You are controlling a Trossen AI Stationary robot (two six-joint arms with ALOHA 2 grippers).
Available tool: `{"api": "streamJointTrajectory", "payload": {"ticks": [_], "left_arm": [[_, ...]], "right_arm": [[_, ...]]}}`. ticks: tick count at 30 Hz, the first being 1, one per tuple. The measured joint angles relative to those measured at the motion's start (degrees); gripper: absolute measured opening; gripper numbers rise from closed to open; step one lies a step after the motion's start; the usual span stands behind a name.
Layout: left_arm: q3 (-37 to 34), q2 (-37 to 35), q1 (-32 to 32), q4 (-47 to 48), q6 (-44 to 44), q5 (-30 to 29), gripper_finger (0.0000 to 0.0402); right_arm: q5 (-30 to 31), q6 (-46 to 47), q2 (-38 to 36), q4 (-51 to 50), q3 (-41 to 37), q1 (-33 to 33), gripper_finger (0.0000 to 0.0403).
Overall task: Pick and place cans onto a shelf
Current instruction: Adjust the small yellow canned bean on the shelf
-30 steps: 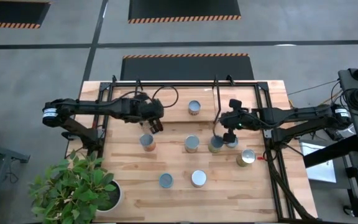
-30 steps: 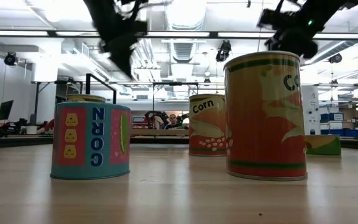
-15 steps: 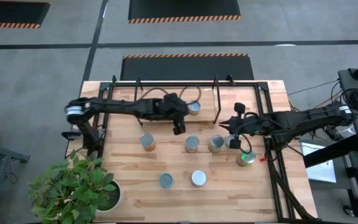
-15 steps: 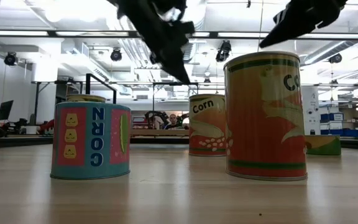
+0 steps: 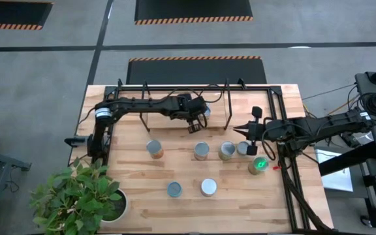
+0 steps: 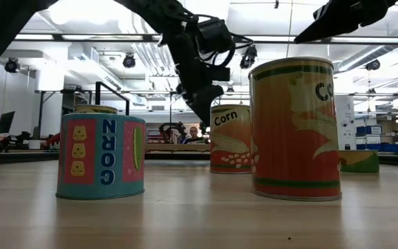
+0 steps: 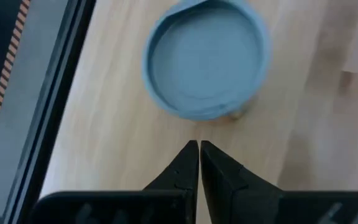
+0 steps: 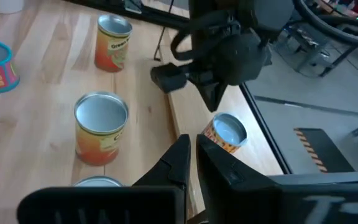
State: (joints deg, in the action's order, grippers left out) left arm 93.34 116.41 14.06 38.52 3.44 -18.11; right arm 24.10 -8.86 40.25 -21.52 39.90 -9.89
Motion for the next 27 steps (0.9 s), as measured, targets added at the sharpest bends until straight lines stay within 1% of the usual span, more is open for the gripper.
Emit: {"api": "streamJointTrajectory", "payload": {"ticks": [3,8,14,27], "left_arm": [[-0.02,0.21,0.29,-0.55,0.1,-0.06,0.0],[-0.04,0.23,0.19,-4.47,1.06,0.4,0.0],[-0.07,0.23,0.13,-7.76,1.03,5.86,0.0],[-0.13,0.23,-0.39,-13.21,0.31,7.13,0.0]], "right_arm": [[0.02,-0.07,-0.19,-0.02,-0.02,0.0,0.0018],[0.0,-0.82,0.0,-0.04,-0.09,0.0,0.0018],[0.0,-0.76,-0.06,-0.04,-0.09,0.0,0.0018],[0.01,-1.17,0.0,-0.07,-0.09,0.0,0.0018]]}}
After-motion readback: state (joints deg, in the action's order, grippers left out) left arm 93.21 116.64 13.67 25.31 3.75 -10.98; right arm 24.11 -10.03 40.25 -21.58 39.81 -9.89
